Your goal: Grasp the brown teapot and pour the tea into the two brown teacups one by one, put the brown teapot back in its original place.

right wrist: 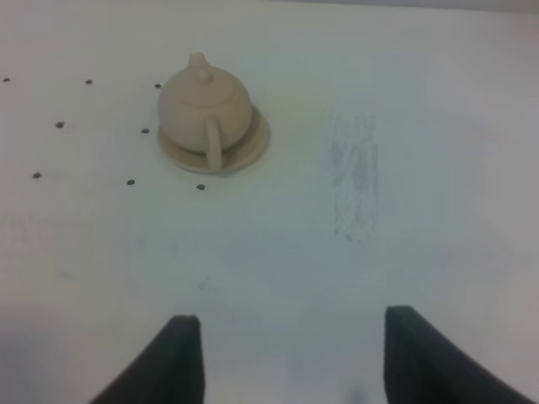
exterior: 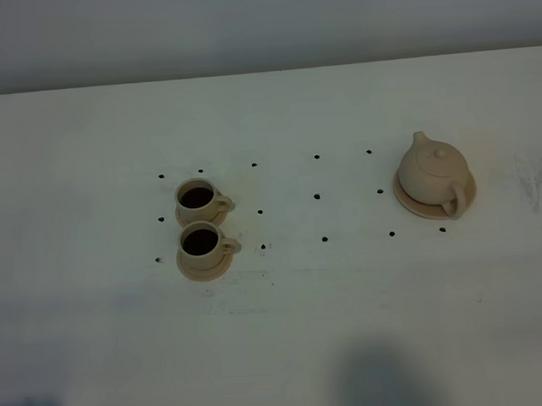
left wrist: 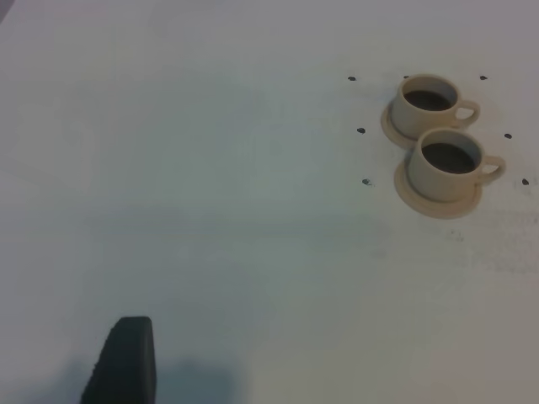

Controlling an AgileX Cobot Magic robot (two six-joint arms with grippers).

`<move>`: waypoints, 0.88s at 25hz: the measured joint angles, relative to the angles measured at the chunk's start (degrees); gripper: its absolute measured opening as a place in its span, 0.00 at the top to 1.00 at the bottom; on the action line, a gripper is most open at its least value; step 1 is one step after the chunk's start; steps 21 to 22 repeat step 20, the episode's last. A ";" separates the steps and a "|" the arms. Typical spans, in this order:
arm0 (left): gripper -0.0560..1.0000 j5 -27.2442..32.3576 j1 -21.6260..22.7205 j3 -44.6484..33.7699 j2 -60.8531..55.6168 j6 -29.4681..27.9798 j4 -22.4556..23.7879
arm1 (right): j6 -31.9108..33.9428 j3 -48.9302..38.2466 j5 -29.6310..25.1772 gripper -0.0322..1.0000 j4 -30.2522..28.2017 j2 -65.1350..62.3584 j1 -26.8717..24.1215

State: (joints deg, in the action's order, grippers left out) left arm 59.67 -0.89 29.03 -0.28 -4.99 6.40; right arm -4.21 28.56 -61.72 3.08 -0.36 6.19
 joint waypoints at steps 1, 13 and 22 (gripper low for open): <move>0.37 0.00 0.00 0.00 0.00 0.00 0.00 | 0.00 0.00 0.00 0.49 0.00 0.00 0.00; 0.37 0.00 0.00 0.00 0.00 0.00 0.00 | 0.00 0.00 0.00 0.49 0.05 0.00 0.00; 0.37 0.00 0.00 0.00 0.00 0.00 0.00 | 0.00 0.00 0.00 0.49 0.05 0.00 0.00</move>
